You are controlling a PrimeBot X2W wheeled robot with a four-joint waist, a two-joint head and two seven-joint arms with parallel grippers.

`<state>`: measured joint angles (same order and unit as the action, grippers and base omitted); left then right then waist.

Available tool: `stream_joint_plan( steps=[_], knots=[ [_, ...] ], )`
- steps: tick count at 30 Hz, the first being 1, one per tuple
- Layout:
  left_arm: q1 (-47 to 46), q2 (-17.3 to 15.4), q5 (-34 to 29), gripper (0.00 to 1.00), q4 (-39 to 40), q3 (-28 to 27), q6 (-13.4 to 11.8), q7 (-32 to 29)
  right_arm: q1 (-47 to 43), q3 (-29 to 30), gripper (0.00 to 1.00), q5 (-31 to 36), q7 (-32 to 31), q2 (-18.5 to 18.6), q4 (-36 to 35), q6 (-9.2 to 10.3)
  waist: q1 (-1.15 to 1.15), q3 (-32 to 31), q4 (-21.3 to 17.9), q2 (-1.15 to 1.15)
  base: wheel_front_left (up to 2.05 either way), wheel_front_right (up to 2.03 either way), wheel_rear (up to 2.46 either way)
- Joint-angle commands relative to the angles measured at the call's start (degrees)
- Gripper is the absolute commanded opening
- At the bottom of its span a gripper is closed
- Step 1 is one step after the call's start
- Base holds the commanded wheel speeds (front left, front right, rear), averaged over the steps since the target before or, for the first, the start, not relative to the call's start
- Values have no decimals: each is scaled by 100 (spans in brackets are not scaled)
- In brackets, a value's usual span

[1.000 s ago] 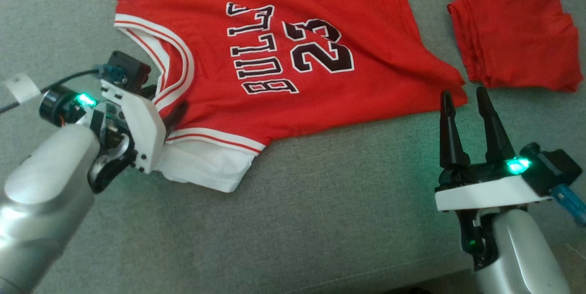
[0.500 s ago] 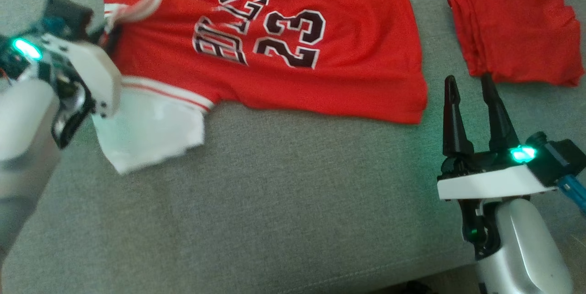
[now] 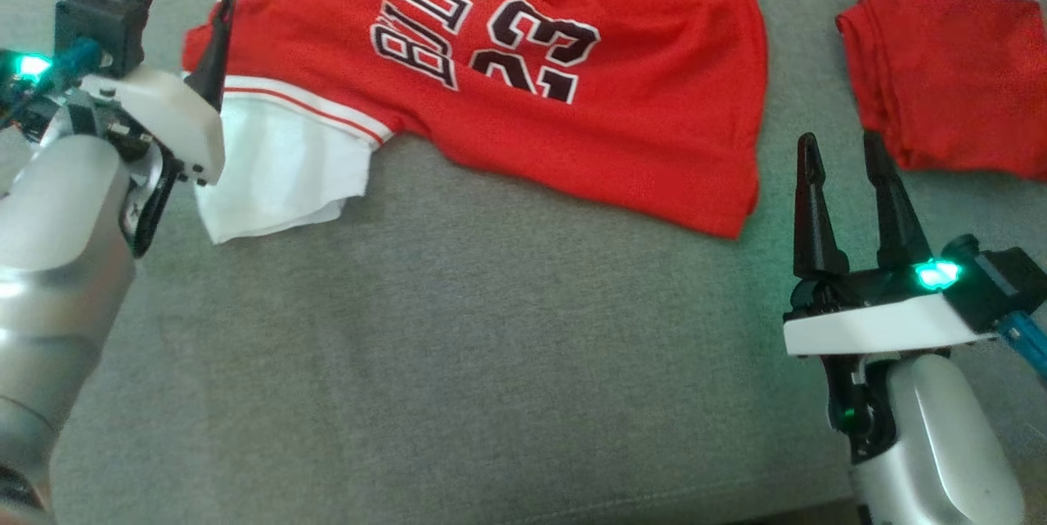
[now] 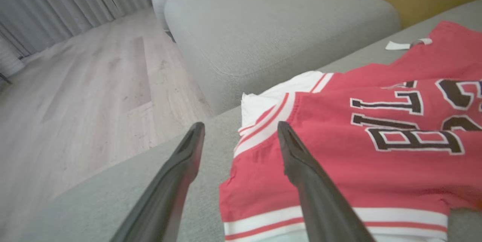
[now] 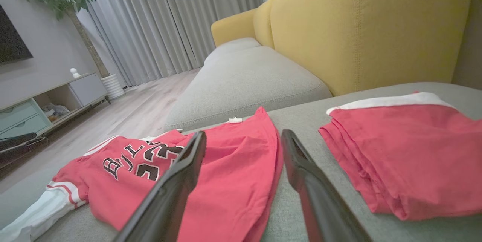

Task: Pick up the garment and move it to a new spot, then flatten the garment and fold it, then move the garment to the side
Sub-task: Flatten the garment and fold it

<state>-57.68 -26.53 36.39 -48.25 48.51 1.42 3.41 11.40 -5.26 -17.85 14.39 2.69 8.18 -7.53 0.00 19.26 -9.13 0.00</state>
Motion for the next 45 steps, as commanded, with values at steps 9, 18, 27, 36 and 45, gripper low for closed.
stream_joint_plan(
  steps=[9, 18, 27, 36, 45],
  knots=[
    [507, 79, 104, 100, 716, -639, -666, 1106, -122, 109, 100, 242, 61, 19, -64, 4, 0, -713, 739, 0, 0, 0, 0],
    [2259, 167, 70, 100, 2492, -1586, -1397, 1156, -352, 318, 100, 342, 61, 19, 28, 4, 0, -1079, 1215, 0, 0, 0, 0],
    [3962, 701, -443, 100, 3552, -2643, -1491, 1158, -534, 409, 100, 410, 61, 19, 168, 4, 0, -1186, 1390, 0, 0, 0, 0],
    [3696, 803, -717, 100, 2982, -2560, -1026, 1036, -370, 274, 100, 375, 61, 19, 96, 4, 0, -892, 1203, 0, 0, 0, 0],
    [2963, 812, -644, 100, 1840, -2332, -677, 390, -277, 174, 100, 367, 61, 19, 4, 4, 0, -435, 928, 0, 0, 0, 0]
  ],
)
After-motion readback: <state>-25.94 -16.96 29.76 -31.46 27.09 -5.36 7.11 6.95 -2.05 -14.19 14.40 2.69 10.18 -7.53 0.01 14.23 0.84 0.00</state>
